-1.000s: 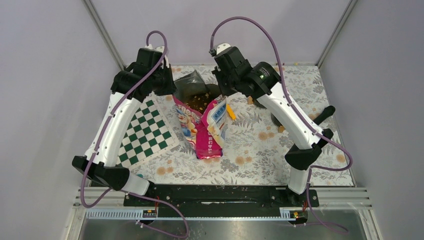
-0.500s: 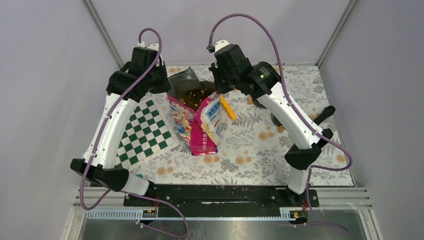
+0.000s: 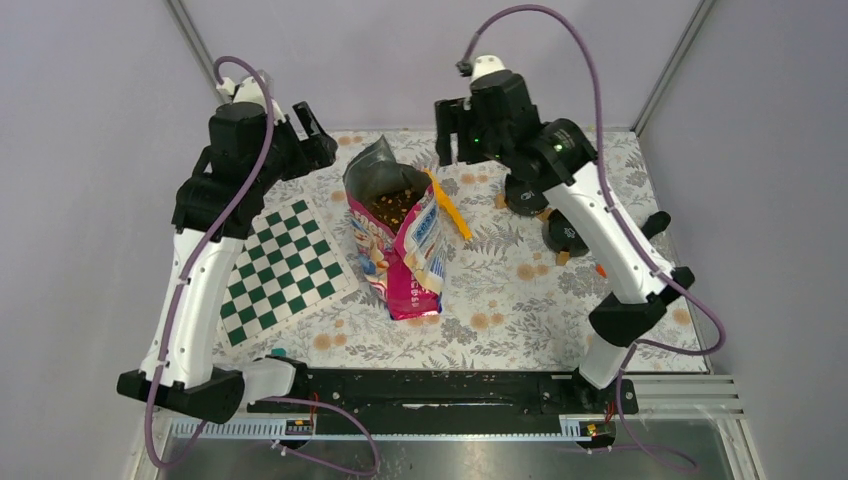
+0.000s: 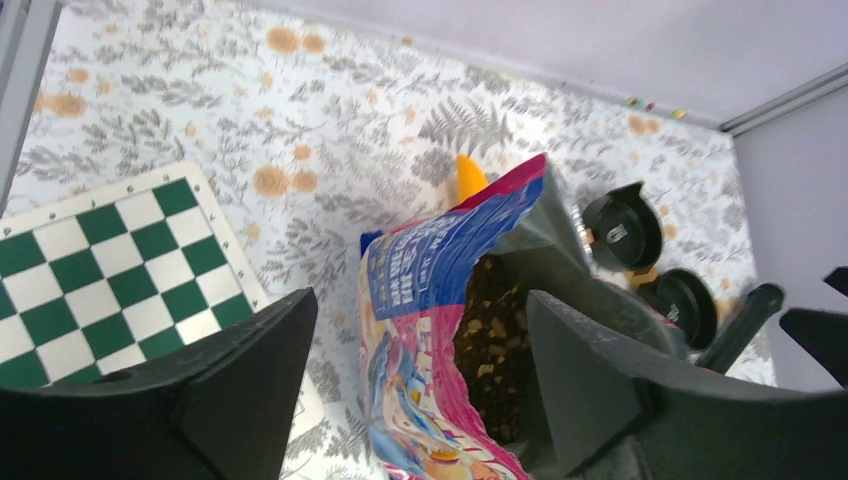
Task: Serve the pet food
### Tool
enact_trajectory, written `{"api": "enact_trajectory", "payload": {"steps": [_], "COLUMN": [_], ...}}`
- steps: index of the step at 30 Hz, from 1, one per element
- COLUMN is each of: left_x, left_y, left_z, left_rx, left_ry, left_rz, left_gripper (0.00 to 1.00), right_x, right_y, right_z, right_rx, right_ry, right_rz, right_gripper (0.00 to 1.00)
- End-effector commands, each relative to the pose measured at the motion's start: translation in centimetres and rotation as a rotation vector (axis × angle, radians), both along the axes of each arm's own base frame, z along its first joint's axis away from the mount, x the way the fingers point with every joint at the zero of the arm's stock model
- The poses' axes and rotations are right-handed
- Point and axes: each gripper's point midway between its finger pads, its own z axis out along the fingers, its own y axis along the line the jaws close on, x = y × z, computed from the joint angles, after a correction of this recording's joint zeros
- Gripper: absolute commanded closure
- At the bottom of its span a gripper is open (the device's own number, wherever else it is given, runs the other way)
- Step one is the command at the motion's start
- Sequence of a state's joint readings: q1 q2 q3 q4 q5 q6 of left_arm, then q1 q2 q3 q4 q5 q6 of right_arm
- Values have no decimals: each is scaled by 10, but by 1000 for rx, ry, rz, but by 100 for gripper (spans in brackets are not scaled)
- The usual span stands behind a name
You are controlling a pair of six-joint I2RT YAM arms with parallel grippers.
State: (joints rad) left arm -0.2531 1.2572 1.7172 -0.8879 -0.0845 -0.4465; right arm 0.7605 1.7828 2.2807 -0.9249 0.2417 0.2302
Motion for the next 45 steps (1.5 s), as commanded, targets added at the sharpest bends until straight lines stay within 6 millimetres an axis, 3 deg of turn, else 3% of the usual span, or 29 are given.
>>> {"api": "enact_trajectory", "payload": {"steps": [1, 6, 8, 12, 15, 19, 24, 27, 32, 38, 40, 42, 45], "left_x": [1, -7, -11, -17, -16, -15, -12, -8, -5, -1, 1, 2, 3], "left_y": [2, -2, -1, -6, -10, -14, -38, -42, -41, -41, -44, -46, -49], "left_z": [56, 79, 86, 95, 96, 95, 96, 95, 94, 86, 80, 76, 75], "left_rx": [-35, -59, -72, -77, -81, -101, -193, -212, -195, -214, -230, -239, -247], "left_ry": [-206, -340, -378, -425, -427, -420, -415, -400, -395, -371, -354, -341, -329], "left_rz": [-19, -60, -58, -94, -121, -132, -238, -249, -240, -232, -238, -245, -258], "left_gripper": [18, 6, 1, 2, 3, 3, 5, 6, 6, 6, 6, 6, 6], "right_x": [11, 23, 24, 21, 22, 37, 63, 75, 75, 70, 70, 73, 80], "right_y": [-42, -65, -66, -59, -58, -59, -50, -49, -45, -45, -47, -51, -58], "right_z": [0, -93, -131, -201, -241, -275, -303, -313, -347, -366, -366, -359, -337], "right_rx": [77, 92, 103, 2, -63, -127, -162, -182, -202, -271, -293, -303, -326], "right_ry": [29, 220, 285, 411, 492, 504, 448, 437, 495, 506, 495, 475, 410], "right_rz": [-115, -165, -147, -64, -49, -72, -35, -38, -36, -56, -74, -94, -112], "right_gripper": [20, 20, 20, 20, 21, 23, 29, 30, 37, 47, 57, 74, 91]}}
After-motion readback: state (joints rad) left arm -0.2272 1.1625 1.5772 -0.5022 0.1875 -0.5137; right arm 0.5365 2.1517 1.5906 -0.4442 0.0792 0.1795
